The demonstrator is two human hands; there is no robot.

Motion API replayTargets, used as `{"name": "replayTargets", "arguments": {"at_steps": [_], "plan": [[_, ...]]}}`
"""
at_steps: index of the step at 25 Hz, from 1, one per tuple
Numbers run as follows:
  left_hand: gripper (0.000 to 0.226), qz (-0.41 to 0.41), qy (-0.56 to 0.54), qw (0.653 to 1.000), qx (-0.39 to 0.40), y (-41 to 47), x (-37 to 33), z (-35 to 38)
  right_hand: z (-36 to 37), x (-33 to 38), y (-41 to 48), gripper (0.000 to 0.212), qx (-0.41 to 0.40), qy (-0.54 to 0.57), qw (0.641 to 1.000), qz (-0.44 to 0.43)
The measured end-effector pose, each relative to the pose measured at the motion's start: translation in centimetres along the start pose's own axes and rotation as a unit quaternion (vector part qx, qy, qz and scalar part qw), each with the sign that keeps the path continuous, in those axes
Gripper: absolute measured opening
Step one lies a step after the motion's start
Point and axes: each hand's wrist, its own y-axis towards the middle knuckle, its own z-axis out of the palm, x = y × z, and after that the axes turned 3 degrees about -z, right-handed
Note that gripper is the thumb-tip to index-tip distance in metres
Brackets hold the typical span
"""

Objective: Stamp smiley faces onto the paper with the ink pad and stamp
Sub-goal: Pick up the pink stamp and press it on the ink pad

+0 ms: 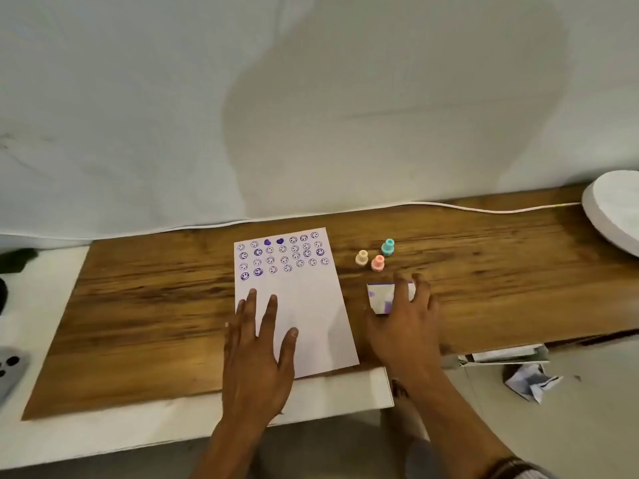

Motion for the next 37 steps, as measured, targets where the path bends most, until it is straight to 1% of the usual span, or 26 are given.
{"name": "replayTargets", "arguments": {"at_steps": [2,3,7,13,16,19,21,25,27,30,32,35,37], "plan": [[0.077,-0.009,-0.009,1.0,-0.005,0.6,0.1,0.2,0.2,-0.5,1.1,0.089,0.018,-0.021,0.999,0.04],[0.077,-0.013,-0.006,1.0,-0.004,0.8,0.0,0.3,0.4,-0.9,1.5,0.09,0.025,-0.034,0.998,0.045],[0.077,-0.014,-0.015,1.0,-0.013,1.5,-0.7,1.0,0.8,-1.1,2.3,0.087,0.043,-0.029,0.998,0.028],[0.079,-0.014,-0.026,0.999,-0.024,2.1,-0.8,1.2,1.1,-0.1,1.8,0.092,0.062,0.017,0.998,0.008],[0.077,-0.019,-0.027,0.999,-0.025,2.3,-0.5,1.3,0.5,-0.2,2.3,0.092,0.081,0.063,0.994,0.025],[0.077,-0.023,-0.04,0.998,-0.034,2.5,-0.3,1.4,-0.8,-1.7,3.8,0.091,0.048,0.103,0.992,0.048],[0.078,-0.028,-0.049,0.998,-0.038,2.6,-0.3,1.4,-1.6,-3.1,4.9,0.093,0.022,0.103,0.993,0.062],[0.078,-0.031,-0.061,0.997,-0.038,2.6,-0.2,1.4,-2.1,-5.3,7.0,0.092,-0.002,0.084,0.993,0.083],[0.077,-0.03,-0.062,0.997,-0.04,2.6,-0.2,1.4,-2.0,-6.0,7.9,0.09,0.002,0.076,0.994,0.083],[0.077,-0.032,-0.065,0.997,-0.041,2.6,-0.2,1.3,-1.5,-6.6,8.8,0.083,0.04,0.047,0.995,0.081],[0.078,-0.035,-0.066,0.996,-0.039,2.6,-0.1,1.3,-1.3,-6.3,8.8,0.075,0.027,0.043,0.997,0.064],[0.078,-0.034,-0.075,0.996,-0.046,2.7,-0.3,1.4,-1.2,-4.7,8.6,0.053,-0.053,0.07,0.996,-0.02],[0.075,-0.034,-0.087,0.994,-0.052,2.7,-0.4,1.4,-0.6,-3.3,8.4,0.046,-0.05,0.063,0.994,-0.08]]}}
